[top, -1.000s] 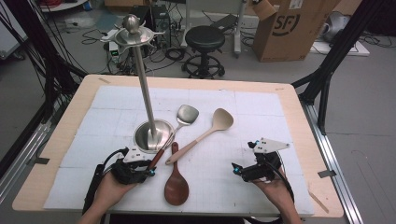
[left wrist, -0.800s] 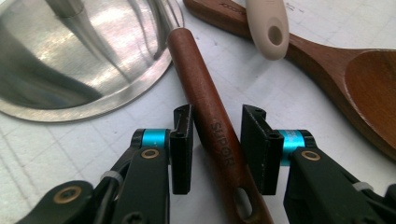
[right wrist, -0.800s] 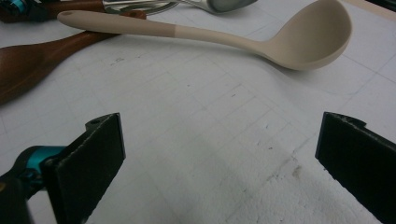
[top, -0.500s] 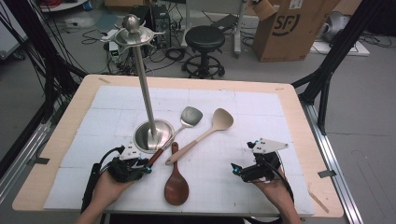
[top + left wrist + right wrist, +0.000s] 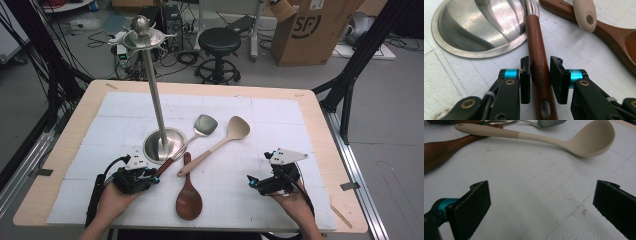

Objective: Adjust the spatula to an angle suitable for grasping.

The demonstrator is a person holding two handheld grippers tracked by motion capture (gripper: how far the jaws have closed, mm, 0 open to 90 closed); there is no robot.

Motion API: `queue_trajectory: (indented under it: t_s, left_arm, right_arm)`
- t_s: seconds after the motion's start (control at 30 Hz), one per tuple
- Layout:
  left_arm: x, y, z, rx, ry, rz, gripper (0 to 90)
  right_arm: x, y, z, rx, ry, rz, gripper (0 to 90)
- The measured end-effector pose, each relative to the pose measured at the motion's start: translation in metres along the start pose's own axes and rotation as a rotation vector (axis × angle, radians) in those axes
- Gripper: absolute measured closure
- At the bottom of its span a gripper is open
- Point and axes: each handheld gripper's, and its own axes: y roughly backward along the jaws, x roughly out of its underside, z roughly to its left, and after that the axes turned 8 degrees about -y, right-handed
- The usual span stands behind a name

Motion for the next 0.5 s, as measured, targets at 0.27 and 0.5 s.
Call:
queue_trajectory:
  t_s: [0.27, 0.5]
  left_arm:
    - [0.0006, -0.0015, -0.0009, 0.003, 0.0, 0.002, 70.7]
    - [0.0008, -0.0049, -0.0027, -0.005, -0.004, 0.023, 69.3]
  right_arm:
    - [0.0, -0.0001, 0.0, 0.001, 0.004, 0.002, 0.2]
    - [0.0001, -0.0004, 0.0001, 0.002, 0.004, 0.004, 0.2]
